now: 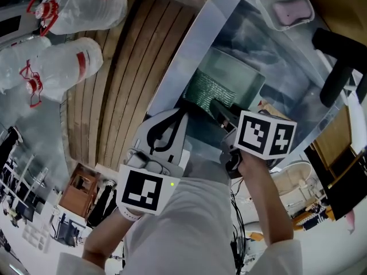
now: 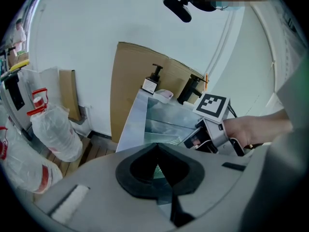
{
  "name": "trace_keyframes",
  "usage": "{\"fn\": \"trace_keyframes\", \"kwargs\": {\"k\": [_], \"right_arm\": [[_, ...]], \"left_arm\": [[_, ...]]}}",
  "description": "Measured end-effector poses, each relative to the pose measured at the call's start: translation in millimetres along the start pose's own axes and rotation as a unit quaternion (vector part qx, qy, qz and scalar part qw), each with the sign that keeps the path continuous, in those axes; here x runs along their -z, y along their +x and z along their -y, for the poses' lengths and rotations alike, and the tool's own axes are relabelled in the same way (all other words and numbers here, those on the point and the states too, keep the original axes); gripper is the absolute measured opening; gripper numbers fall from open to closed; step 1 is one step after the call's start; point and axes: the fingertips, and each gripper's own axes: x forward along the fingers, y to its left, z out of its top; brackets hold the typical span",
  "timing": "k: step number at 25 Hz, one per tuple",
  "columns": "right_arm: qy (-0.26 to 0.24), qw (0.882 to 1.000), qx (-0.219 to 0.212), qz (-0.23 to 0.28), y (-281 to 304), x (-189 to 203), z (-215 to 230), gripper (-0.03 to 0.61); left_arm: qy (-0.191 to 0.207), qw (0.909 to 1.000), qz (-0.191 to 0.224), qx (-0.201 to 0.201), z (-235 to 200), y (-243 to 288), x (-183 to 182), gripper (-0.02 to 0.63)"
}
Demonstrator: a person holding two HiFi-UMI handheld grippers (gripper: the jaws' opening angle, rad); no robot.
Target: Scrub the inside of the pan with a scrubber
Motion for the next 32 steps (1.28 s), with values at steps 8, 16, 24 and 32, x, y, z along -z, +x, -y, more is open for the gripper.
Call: {"fn": "trace_keyframes", "kwargs": {"k": [8, 16, 24, 32], "right_arm": [[0.014, 1.0, -0.004, -0.017, 13.8, 2.6, 25.2, 0.072], [0.044, 0.999, 0.02, -0.022, 10.9, 6.0, 47.2, 0.072], [0.056, 0.997, 0.051, -0.025, -8.7, 11.7, 74.4, 0.072], [0.067, 0.99, 0.12, -0.023, -39.1, 21.6, 109.0, 0.074]], "left_arm": [[-0.001, 1.0, -0.005, -0.001, 4.2, 0.6, 8.7, 0.003], [0.0, 1.0, -0.005, -0.001, 12.5, 3.7, 8.7, 0.005], [0.002, 1.0, -0.007, 0.001, 18.2, 5.5, 10.7, 0.004], [0.006, 1.0, -0.006, 0.002, 18.6, 4.3, 11.6, 0.003]]}}
